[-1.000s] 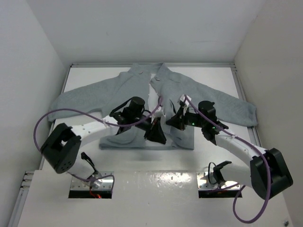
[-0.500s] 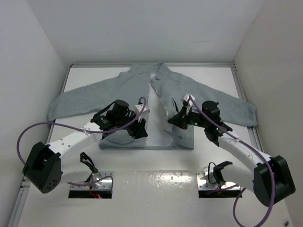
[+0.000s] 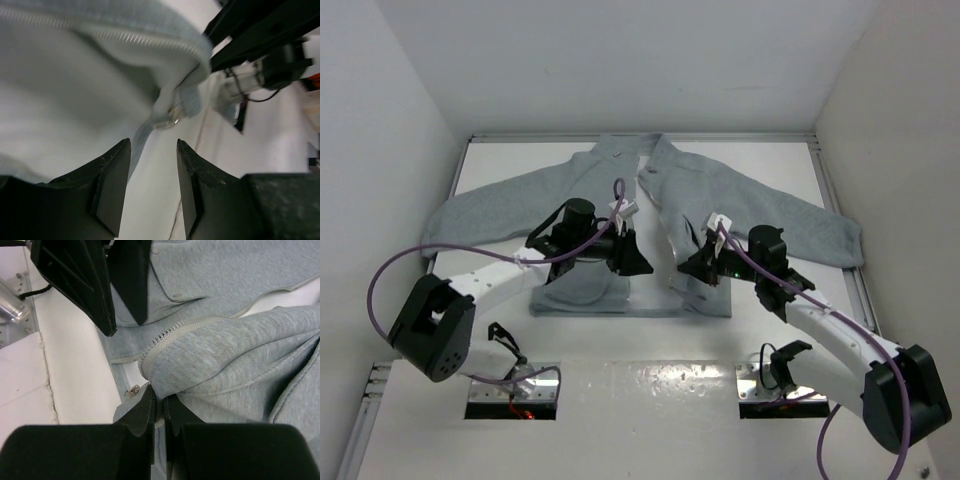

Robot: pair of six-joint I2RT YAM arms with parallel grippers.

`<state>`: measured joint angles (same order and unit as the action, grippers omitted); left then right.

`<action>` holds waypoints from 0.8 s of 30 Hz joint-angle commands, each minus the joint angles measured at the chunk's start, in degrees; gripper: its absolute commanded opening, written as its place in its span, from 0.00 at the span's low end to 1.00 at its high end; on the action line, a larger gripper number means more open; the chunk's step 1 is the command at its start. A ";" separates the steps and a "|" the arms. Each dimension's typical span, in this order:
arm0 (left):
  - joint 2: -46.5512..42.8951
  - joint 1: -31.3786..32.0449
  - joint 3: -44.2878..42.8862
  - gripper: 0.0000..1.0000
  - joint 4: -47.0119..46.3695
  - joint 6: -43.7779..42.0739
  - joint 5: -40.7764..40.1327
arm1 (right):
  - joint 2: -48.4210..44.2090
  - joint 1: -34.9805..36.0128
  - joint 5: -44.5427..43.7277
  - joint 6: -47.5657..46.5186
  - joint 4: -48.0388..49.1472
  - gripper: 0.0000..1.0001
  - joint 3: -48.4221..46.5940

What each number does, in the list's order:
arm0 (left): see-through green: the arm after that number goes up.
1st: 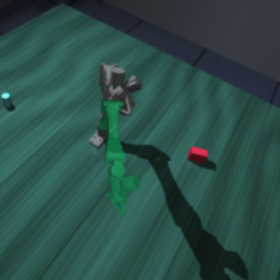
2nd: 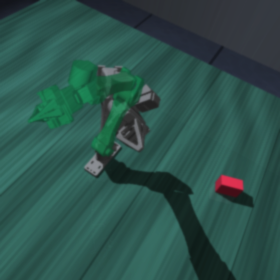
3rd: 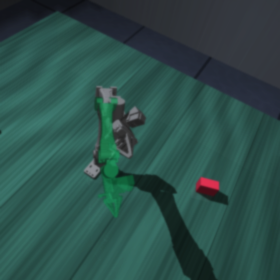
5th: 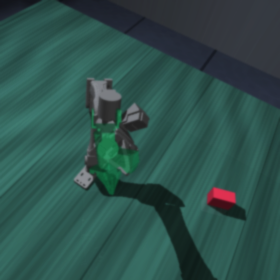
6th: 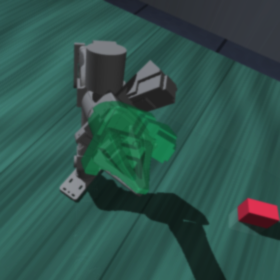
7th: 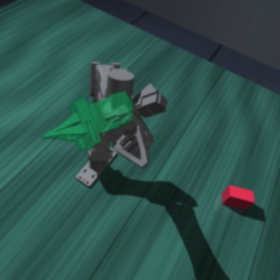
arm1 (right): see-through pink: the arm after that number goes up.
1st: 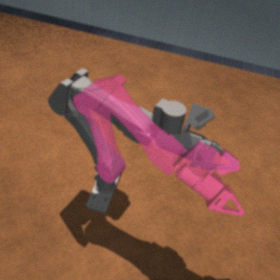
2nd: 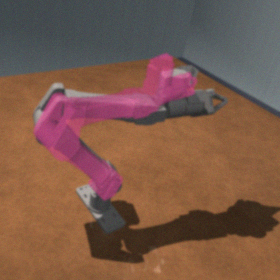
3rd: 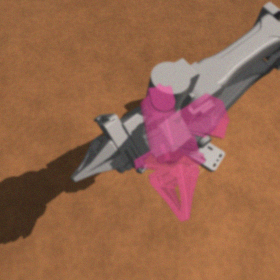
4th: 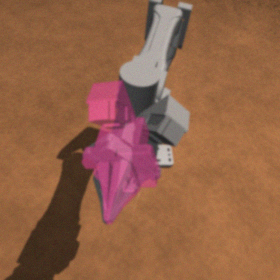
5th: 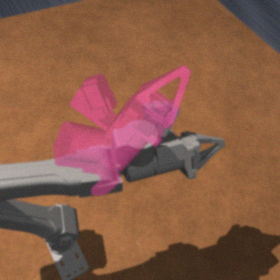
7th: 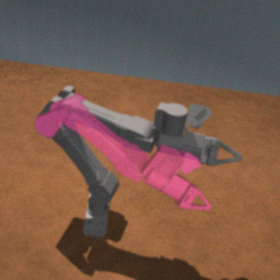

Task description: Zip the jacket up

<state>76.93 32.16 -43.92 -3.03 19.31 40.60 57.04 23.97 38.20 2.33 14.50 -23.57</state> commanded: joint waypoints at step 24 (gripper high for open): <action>8.77 6.60 -7.14 0.54 -20.09 8.02 12.14 | 0.01 3.01 6.19 3.39 5.10 0.00 -2.27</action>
<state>85.32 37.89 -48.93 -20.14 27.29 53.06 57.71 26.09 40.82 5.23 15.00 -23.57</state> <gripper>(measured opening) 0.536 0.043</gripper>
